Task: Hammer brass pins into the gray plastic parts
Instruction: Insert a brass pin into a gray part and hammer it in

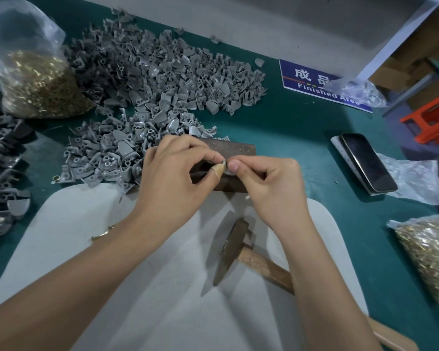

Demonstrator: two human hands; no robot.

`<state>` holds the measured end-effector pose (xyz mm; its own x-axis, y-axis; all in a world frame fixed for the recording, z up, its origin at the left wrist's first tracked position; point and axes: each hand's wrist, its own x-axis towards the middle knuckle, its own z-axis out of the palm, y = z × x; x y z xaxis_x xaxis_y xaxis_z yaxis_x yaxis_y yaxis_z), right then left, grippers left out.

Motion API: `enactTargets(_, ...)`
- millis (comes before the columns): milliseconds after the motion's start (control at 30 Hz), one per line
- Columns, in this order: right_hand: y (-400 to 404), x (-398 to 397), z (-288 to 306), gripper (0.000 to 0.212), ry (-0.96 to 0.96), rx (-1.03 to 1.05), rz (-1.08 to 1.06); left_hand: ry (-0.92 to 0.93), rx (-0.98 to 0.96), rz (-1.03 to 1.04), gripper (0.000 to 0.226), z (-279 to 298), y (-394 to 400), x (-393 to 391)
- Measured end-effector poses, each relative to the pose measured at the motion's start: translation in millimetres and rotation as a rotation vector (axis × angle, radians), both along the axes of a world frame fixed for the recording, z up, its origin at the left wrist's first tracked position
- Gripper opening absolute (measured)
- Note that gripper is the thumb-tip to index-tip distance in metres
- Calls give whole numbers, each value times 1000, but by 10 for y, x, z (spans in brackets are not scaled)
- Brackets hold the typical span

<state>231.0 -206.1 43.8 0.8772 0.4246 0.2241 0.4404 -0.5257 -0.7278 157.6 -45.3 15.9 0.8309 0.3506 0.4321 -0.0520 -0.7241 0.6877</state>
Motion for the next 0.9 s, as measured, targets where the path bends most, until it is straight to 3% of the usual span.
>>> enactTargets(167, 41, -57, 15, 17, -207, -148, -27, -10, -24, 1, 9, 5, -9, 6)
enactTargets(333, 6, -34, -8, 17, -91, -79, 7, 1, -40, -12, 8, 42, -28, -3)
enactTargets(900, 5, -65, 23, 3, -122, -115, -19, -13, -44, -31, 9, 14, 4, 13)
